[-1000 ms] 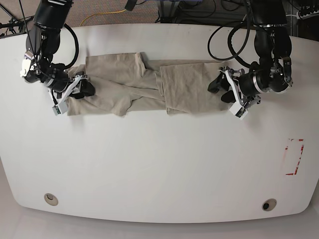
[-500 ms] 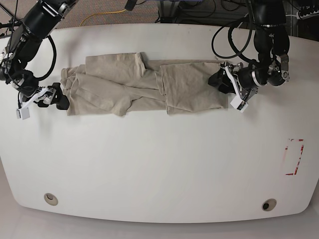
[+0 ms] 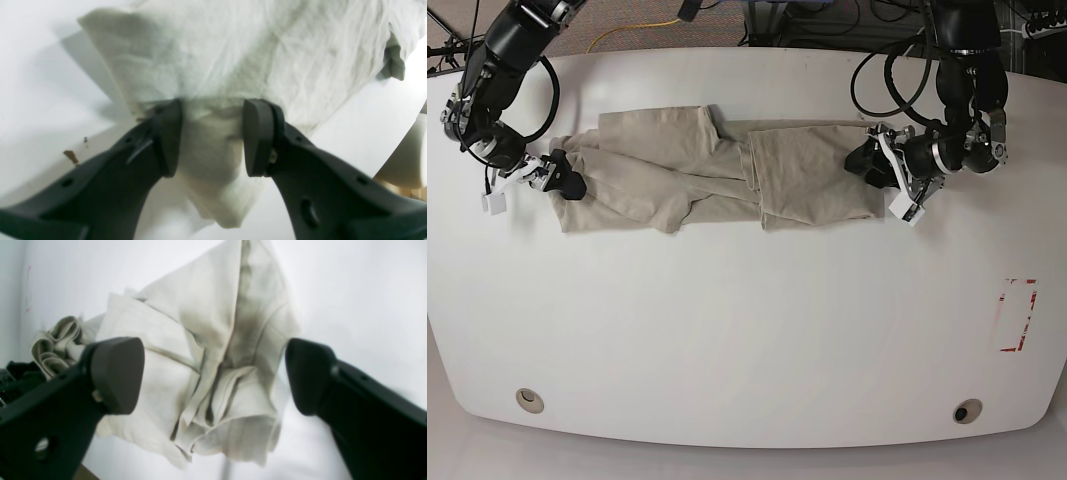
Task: Fold the T-shirt properly
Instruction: 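Release the shirt and reposition both grippers at the folded strip's ends, then grasp the strip ends and fold them toward each other with both grippers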
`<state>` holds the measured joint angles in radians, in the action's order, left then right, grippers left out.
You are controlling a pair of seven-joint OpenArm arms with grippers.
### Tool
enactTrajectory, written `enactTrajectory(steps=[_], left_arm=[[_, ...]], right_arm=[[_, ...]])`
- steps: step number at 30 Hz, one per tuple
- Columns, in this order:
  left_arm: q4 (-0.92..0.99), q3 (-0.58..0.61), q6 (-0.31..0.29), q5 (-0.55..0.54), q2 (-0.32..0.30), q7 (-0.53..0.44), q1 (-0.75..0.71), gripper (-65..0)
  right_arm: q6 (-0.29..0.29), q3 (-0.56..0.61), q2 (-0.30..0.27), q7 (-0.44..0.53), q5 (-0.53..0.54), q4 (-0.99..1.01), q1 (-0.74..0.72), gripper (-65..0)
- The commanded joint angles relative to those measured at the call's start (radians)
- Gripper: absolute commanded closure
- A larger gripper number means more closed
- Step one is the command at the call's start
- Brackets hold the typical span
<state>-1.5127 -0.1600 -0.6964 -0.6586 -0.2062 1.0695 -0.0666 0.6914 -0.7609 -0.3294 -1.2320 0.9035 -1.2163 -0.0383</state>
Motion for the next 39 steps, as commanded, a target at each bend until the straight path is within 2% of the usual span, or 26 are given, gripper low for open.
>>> enactTrajectory(steps=[1,4,6,12,15,18,20,23,27,34,39], left_arm=[[-0.019,-0.002,-0.002,-0.016,-0.008,-0.005,0.012,-26.9],[-0.019,0.000,-0.002,-0.013,-0.008,-0.005,0.014,-26.9],[-0.019,0.000,-0.002,-0.013,-0.008,-0.005,0.018,-26.9],[-0.013,0.003,-0.002,-0.010,-0.008,-0.005,0.024,-26.9],[-0.016,0.003,-0.002,-0.010,-0.005,-0.005,0.026,-26.9],[-0.012,0.003,-0.002,-0.010,-0.003,-0.005,0.038,-27.1],[-0.009,0.021,-0.002,-0.010,-0.002,-0.005,0.058,-27.1],[-0.009,0.081,-0.002,-0.005,-0.008,-0.005,0.081,-27.1],[-0.007,0.141,-0.002,0.055,0.001,-0.005,0.113,-27.1],[-0.007,0.187,-0.002,0.175,0.100,-0.005,0.167,-27.2],[0.054,0.227,-0.002,0.225,0.162,-0.005,0.210,-27.2]], right_arm=[[0.001,-0.004,0.016,0.001,-0.001,-0.021,0.002,-65.0],[0.000,-0.004,0.040,0.001,-0.001,-0.063,0.031,-64.4],[-0.003,-0.004,0.063,-0.005,-0.001,-0.106,0.045,-59.0],[-0.097,-0.002,0.125,-0.022,-0.001,-0.242,0.071,-42.2],[-0.111,-0.002,0.129,-0.024,-0.001,-0.268,0.070,-30.8],[-0.111,-0.002,0.128,-0.024,-0.001,-0.276,0.067,-9.5],[-0.111,-0.002,0.123,-0.027,0.001,-0.280,0.051,0.0],[-0.111,-0.002,0.120,-0.028,0.004,-0.325,0.050,0.0],[-0.111,-0.004,0.108,-0.053,0.004,-0.451,0.053,0.0],[-0.100,0.008,0.108,-0.090,0.006,-0.689,0.071,0.0],[-0.100,0.137,0.105,-0.091,0.007,-0.784,0.073,0.0]])
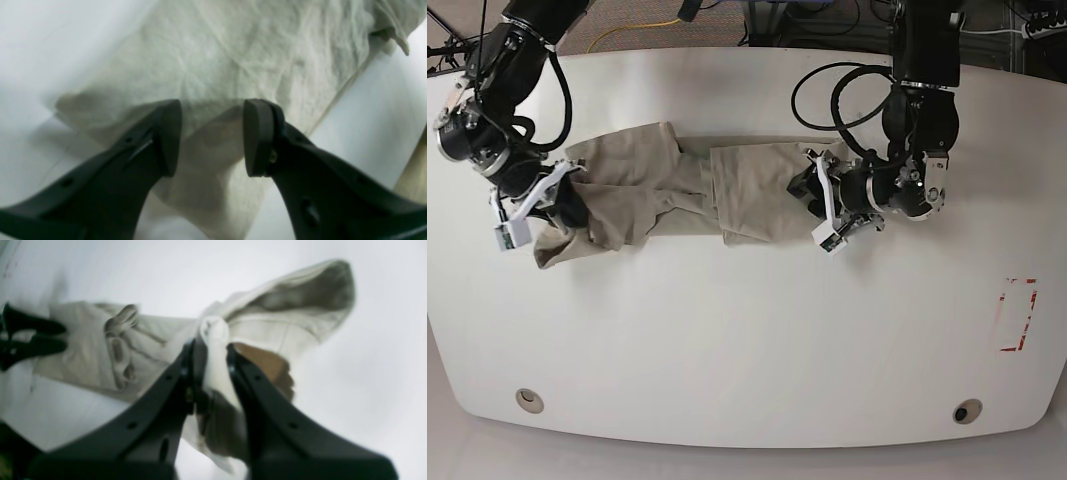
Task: Fold the T-shirt properly
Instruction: 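Grasp the strip ends and fold them toward each other with both grippers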
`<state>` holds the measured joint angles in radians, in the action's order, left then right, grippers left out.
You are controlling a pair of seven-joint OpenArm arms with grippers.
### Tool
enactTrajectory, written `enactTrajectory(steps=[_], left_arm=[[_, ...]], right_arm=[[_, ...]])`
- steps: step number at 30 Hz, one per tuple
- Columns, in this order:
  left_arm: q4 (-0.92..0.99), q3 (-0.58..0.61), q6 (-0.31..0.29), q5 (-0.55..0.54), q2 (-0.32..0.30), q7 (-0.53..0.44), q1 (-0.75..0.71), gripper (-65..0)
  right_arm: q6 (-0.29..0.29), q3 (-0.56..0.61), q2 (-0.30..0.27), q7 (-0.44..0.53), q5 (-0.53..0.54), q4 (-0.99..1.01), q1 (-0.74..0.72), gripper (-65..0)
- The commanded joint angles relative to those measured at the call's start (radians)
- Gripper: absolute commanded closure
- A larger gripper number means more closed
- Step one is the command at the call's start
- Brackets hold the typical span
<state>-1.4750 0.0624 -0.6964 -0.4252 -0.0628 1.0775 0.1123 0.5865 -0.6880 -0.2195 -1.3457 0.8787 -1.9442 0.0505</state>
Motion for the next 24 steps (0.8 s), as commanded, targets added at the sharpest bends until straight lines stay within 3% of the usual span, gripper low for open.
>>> enactTrajectory(steps=[1,8,11,18,24], left_arm=[[0.041,0.009,-0.002,-0.008,0.028,-0.013,0.037,-27.2],[0.191,0.009,-0.002,0.001,0.103,-0.024,0.073,-27.2],[0.201,0.009,-0.002,0.001,0.119,-0.066,0.069,-27.2],[0.208,0.007,-0.002,0.006,0.168,-0.109,0.065,-27.2],[0.224,0.003,-0.002,0.004,0.189,-0.127,0.068,-27.2]], right_arm=[[0.005,0.086,-0.002,0.022,0.033,-0.064,-0.016,0.0],[0.005,0.184,0.009,0.024,0.136,-0.062,-0.025,0.0],[0.008,0.215,0.044,0.024,0.139,-0.065,-0.033,0.0],[0.076,0.307,0.118,0.024,0.139,-0.065,-0.036,0.0],[0.076,0.373,0.182,0.024,0.136,-0.062,-0.036,0.0]])
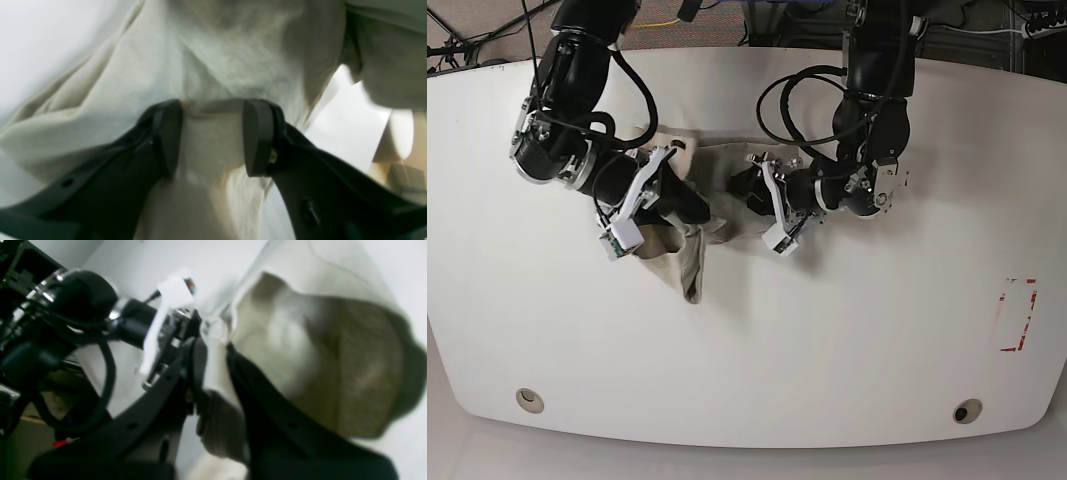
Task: Fold the T-shirt properly
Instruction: 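Grasp the strip ends and fold them toward each other with both grippers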
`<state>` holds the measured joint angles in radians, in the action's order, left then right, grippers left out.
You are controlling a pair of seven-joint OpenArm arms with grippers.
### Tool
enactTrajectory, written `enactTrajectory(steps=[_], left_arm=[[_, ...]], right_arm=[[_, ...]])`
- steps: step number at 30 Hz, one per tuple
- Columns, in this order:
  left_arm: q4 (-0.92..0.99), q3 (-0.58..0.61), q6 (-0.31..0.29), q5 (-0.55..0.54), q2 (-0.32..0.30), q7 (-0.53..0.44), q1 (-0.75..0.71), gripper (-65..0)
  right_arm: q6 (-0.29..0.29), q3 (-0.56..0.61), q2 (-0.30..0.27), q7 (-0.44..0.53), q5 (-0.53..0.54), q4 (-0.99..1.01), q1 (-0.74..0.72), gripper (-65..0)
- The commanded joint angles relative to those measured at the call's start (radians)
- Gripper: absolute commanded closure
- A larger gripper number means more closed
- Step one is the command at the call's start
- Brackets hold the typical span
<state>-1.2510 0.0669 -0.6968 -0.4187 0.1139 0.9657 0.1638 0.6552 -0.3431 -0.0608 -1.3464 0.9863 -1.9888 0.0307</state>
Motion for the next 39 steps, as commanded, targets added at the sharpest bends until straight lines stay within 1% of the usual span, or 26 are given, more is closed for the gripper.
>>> enactTrajectory(steps=[1,4,9,10,14,17,19,22,26,27,31,32,35,39], left_arm=[[0.007,-0.002,-0.001,-0.003,0.016,-0.026,0.018,-27.2],[0.014,-0.003,-0.001,-0.009,0.017,-0.038,0.015,-27.1],[0.003,-0.005,-0.001,-0.012,0.017,-0.038,0.016,-27.1],[-0.003,-0.005,-0.001,-0.016,0.017,-0.038,0.016,-27.1],[-0.091,-0.006,-0.001,-0.116,0.010,-0.037,0.013,-26.9],[-0.131,-0.023,-0.001,-0.194,-0.043,-0.024,0.013,-26.9],[-0.140,-0.043,-0.001,-0.225,-0.061,0.002,0.012,-26.9],[-0.157,-0.062,-0.001,-0.262,-0.085,0.025,-0.014,-26.9],[-0.192,-0.066,-0.001,-0.285,-0.144,0.020,-0.057,-26.7],[-0.192,-0.066,-0.001,-0.285,-0.153,0.019,-0.066,-24.9],[-0.192,-0.062,-0.001,-0.280,-0.159,-0.009,-0.092,-8.3],[-0.192,-0.062,-0.001,-0.279,-0.159,-0.018,-0.099,-6.3],[-0.163,-0.062,-0.001,-0.279,-0.158,-0.038,-0.105,-6.1],[-0.095,-0.045,-0.001,-0.279,-0.153,-0.038,-0.102,-6.1]], right_arm=[[0.007,0.032,0.026,0.025,0.029,-0.017,-0.016,0.0],[0.007,0.052,0.034,0.025,0.030,-0.017,-0.012,0.0],[0.007,0.063,0.069,0.025,0.023,-0.002,-0.024,0.0],[0.007,0.063,0.069,0.025,0.024,0.003,-0.027,0.0],[0.007,0.059,0.069,0.025,0.024,0.006,-0.024,0.0],[0.007,0.059,0.069,0.025,0.024,0.006,-0.028,0.0],[0.007,0.057,0.069,0.025,0.024,0.006,-0.030,0.0],[0.007,0.057,0.055,0.025,0.023,0.006,-0.028,0.0],[0.007,0.057,0.043,0.025,0.024,0.007,-0.022,0.0],[0.007,0.057,0.043,0.025,0.024,0.007,-0.024,0.0],[0.007,0.057,0.043,0.025,0.023,0.007,-0.028,0.0],[0.007,0.059,0.043,0.025,0.023,0.007,-0.028,0.0],[0.004,0.063,0.046,0.025,0.023,0.015,-0.027,0.0],[0.001,0.085,0.048,0.026,0.023,0.030,-0.028,0.0]])
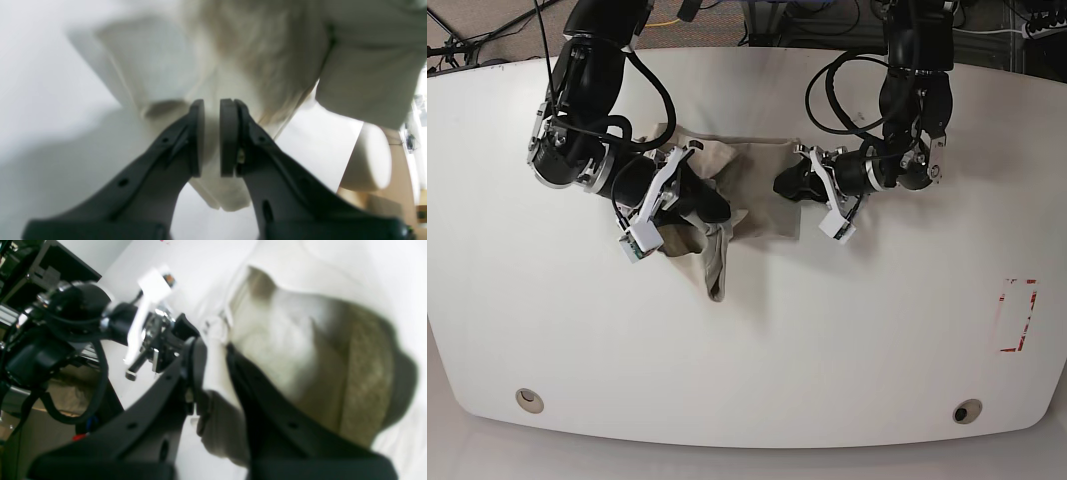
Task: Fold the T-shirt properly
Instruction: 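Grasp the strip ends and fold them toward each other with both grippers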
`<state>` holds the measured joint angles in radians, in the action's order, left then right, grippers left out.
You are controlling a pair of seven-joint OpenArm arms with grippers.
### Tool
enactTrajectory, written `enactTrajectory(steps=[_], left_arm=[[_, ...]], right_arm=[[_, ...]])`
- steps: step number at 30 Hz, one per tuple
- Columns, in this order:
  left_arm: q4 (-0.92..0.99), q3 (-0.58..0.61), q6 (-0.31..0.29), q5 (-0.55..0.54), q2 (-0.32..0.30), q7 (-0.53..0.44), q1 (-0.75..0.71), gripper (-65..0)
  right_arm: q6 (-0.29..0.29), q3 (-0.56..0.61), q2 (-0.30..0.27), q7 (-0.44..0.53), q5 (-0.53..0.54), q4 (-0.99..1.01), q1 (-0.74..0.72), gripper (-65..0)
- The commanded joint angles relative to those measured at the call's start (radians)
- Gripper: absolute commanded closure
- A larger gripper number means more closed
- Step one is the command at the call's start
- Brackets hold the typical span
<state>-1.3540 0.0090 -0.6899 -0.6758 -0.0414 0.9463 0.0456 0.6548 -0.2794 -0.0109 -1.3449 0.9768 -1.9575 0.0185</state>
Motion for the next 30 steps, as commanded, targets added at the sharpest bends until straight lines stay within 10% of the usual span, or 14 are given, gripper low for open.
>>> enactTrajectory(steps=[1,15,24,30], left_arm=[[0.015,0.021,-0.008,-0.022,0.002,-0.020,0.017,-6.1],[0.089,0.107,-0.008,-0.022,-0.004,-0.100,0.018,-6.1],[0.086,0.104,-0.008,-0.029,-0.028,-0.102,0.055,-6.1],[0.012,0.067,-0.008,-0.031,-0.039,-0.097,0.058,-6.1]], right_arm=[[0.001,0.027,-0.002,0.025,0.032,-0.001,-0.016,0.0],[0.000,0.138,0.004,0.087,0.032,0.177,-0.070,-1.6],[-0.003,0.283,-0.100,0.121,0.034,0.177,-0.062,-48.7],[-0.003,0.309,-0.162,0.120,0.040,0.155,-0.053,-59.6]])
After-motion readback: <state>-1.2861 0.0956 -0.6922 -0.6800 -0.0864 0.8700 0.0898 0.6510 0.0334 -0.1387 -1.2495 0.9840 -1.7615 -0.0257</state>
